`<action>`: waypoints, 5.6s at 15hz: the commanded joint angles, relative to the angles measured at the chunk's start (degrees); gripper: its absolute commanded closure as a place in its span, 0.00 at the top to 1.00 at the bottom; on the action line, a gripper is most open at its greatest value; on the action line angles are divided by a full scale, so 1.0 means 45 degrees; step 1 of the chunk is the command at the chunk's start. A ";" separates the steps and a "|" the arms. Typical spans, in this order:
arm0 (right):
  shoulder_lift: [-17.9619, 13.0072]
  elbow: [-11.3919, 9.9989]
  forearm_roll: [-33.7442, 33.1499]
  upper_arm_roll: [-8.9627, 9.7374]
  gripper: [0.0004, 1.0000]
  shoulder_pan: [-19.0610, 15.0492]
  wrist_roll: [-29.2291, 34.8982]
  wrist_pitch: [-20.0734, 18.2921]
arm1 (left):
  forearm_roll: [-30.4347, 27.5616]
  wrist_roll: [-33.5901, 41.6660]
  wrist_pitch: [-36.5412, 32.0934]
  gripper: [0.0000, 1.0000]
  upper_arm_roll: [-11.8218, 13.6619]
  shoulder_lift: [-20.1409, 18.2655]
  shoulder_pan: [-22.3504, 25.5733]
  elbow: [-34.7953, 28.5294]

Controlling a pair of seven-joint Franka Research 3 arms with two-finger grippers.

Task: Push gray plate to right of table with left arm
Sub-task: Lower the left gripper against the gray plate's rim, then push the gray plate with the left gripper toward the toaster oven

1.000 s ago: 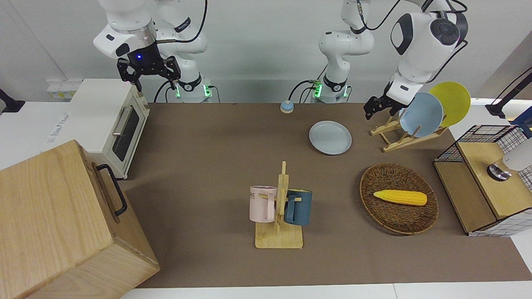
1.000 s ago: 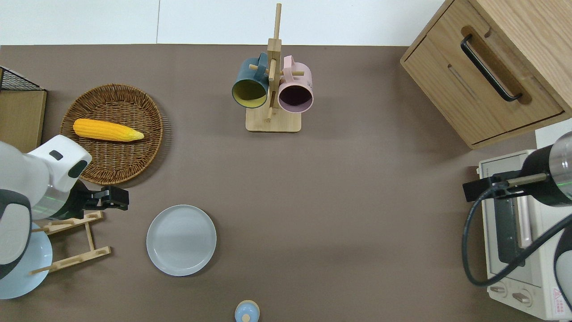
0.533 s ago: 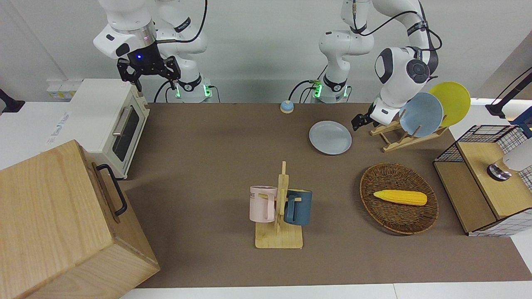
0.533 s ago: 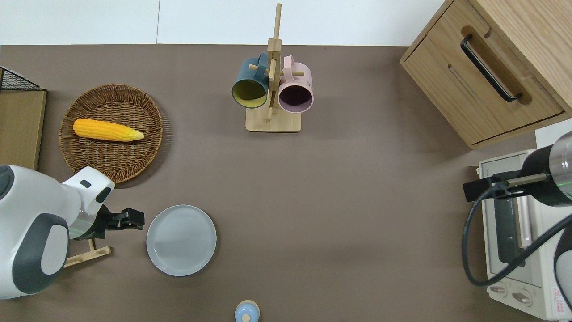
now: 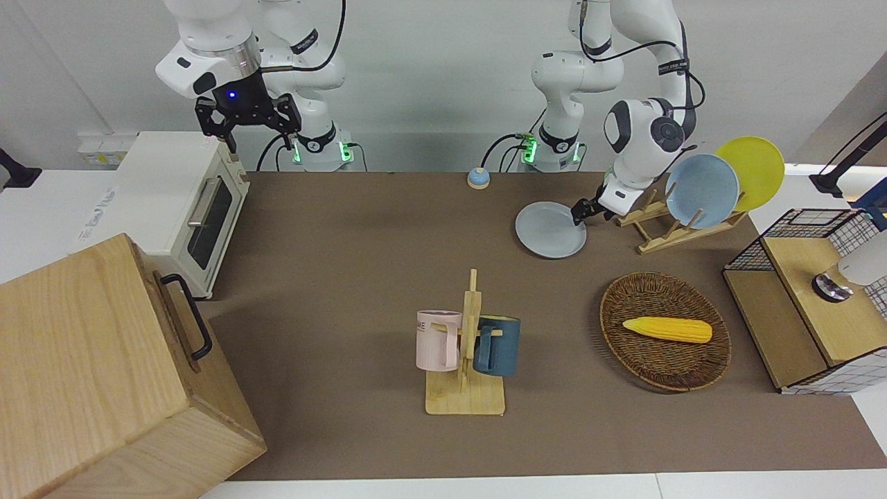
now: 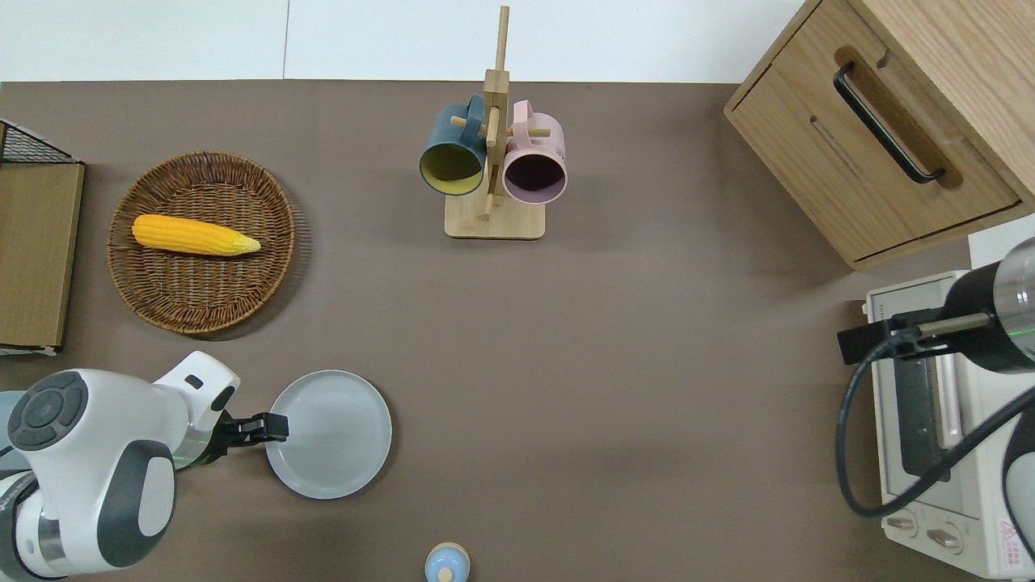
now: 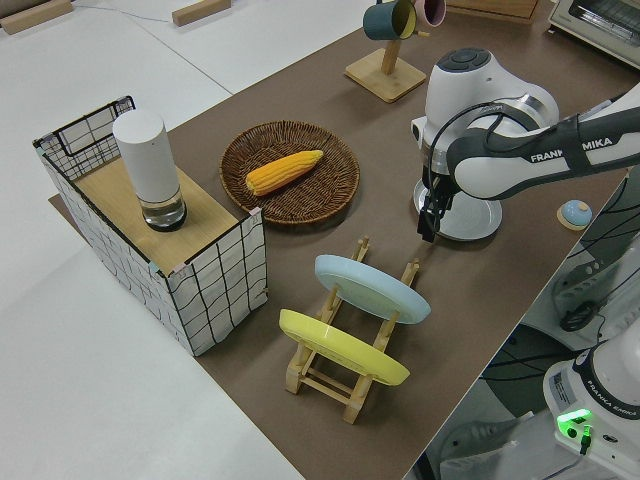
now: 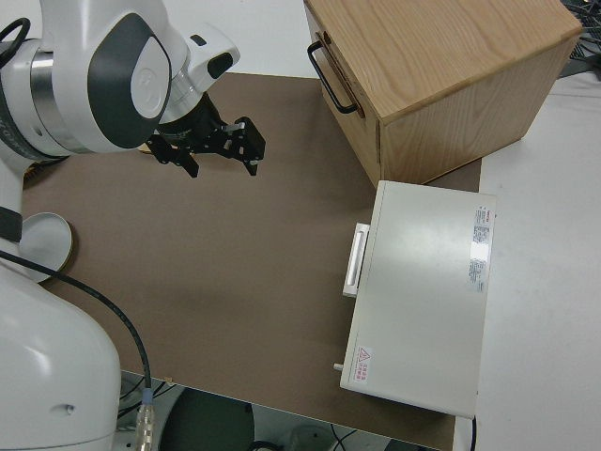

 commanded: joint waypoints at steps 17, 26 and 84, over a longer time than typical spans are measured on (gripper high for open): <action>-0.0132 -0.0052 0.0012 0.0066 1.00 -0.0102 -0.0096 -0.0152 | -0.0508 0.0745 0.0824 0.56 0.0150 -0.0035 -0.0614 -0.0875; -0.0132 -0.0052 0.0012 0.0066 1.00 -0.0102 -0.0096 -0.0152 | -0.0508 0.0707 0.0843 0.00 0.0150 0.0160 -0.0575 -0.0855; -0.0132 -0.0052 0.0012 0.0066 1.00 -0.0102 -0.0096 -0.0152 | -0.3478 -0.7985 0.4906 0.70 -0.3756 0.5843 -0.6083 0.4945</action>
